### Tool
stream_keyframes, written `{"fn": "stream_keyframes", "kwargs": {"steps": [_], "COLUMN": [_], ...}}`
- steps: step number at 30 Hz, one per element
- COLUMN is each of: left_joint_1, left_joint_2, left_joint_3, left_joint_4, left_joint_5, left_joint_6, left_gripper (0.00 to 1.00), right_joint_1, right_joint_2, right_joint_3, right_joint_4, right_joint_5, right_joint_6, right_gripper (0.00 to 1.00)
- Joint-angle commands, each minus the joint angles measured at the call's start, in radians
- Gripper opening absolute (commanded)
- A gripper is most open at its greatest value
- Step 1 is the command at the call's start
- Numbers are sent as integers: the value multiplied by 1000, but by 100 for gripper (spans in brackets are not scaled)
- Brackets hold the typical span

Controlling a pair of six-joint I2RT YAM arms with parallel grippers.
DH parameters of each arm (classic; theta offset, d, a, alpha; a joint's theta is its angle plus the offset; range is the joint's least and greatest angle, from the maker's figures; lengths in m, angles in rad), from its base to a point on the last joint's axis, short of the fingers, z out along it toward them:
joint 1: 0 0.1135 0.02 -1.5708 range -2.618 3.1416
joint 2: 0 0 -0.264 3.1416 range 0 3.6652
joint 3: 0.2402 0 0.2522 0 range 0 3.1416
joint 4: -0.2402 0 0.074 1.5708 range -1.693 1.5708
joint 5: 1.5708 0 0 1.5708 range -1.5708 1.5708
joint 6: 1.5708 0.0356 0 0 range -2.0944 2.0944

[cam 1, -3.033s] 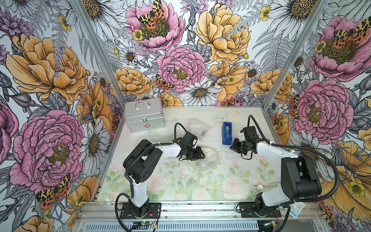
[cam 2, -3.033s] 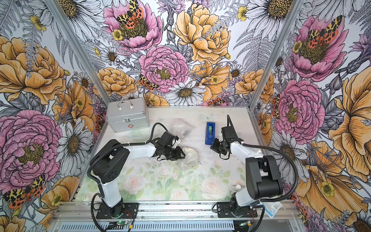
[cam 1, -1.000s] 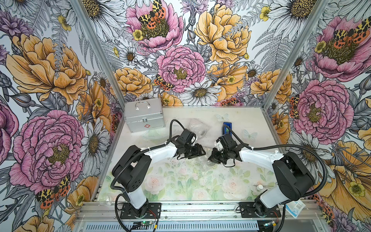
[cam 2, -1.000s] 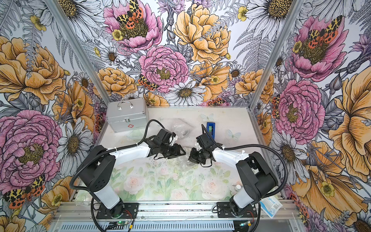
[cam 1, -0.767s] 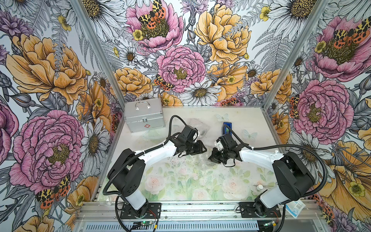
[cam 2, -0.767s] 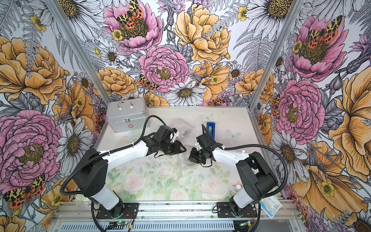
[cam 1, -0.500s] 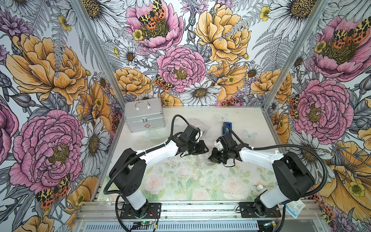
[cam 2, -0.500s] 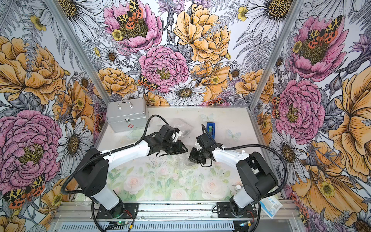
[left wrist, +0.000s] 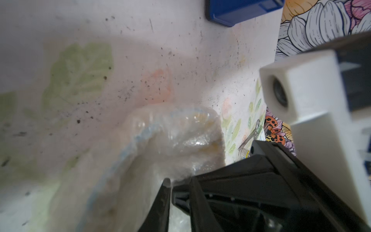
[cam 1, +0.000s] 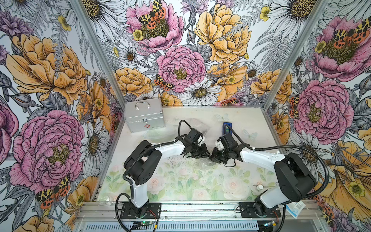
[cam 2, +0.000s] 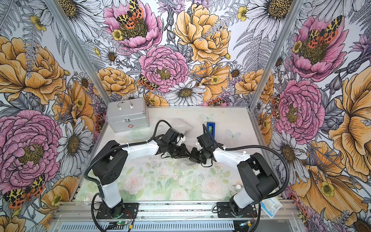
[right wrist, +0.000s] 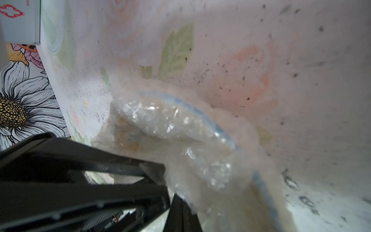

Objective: Wrap bowls in bubble wrap
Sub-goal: Stick the tape on the bubble wrap.

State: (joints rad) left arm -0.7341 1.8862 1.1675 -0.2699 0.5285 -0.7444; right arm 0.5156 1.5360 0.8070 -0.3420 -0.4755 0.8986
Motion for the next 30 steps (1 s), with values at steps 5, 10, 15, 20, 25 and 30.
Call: {"fn": "stream_keyframes", "kwargs": {"steps": [5,10,15,20,25,30], "left_joint_1": [14,12,11,-1,-8,-17], "left_joint_2": [74,100,109,111,101,93], "left_joint_3": [63,60,58,67,75,74], "left_joint_4": [36,3,-10,-13,-14,-14], "left_joint_5": [19,-4,-9,-5,1,3], "left_joint_6": [-2,0,12,23,25,25], "left_gripper": [19,19,19,19,19,19], "right_joint_1": [5,25,56,90,139,146], "right_joint_2": [-40,-57,-121,-169,-149,-46], "right_joint_3": [-5,31,93,156,221,265], "right_joint_4": [8,-52,-193,-328,-365,-320], "right_joint_5": [20,74,178,286,361,378], "right_joint_6": [2,-27,-84,-132,-166,-191], "right_gripper": [0,7,28,37,27,13]}}
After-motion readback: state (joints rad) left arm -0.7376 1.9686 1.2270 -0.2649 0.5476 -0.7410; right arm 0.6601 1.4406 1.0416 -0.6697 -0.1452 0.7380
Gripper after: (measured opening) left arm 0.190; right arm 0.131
